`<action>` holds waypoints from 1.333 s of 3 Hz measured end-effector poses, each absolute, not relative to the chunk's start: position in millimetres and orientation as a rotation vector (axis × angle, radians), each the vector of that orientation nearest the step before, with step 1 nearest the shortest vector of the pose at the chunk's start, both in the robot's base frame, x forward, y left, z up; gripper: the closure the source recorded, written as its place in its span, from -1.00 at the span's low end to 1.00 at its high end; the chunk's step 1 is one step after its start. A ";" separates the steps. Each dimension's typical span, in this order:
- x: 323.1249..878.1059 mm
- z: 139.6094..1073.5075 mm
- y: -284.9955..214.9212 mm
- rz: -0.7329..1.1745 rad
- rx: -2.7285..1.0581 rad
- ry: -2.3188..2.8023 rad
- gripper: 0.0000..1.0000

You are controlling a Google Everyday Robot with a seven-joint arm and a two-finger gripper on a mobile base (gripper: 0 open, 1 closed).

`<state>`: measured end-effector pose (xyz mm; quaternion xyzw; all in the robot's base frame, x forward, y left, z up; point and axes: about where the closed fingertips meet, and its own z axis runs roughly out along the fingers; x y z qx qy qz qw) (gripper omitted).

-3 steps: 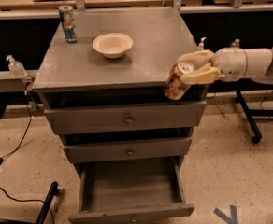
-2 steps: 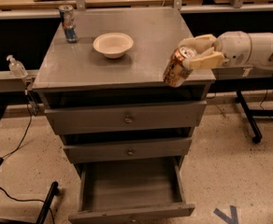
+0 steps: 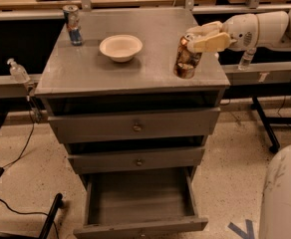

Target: Pick orange can from bottom drawer and place on counter

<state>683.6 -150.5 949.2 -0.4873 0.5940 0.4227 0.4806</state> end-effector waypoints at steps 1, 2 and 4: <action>714.3 929.9 -153.0 1.020 -1.082 1.599 1.00; 724.8 929.3 -156.3 0.977 -1.053 1.610 0.73; 728.7 927.2 -148.8 0.978 -1.058 1.604 -0.40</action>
Offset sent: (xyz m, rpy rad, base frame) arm 0.0462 -0.0139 -0.0188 -0.0495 0.0004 -0.2056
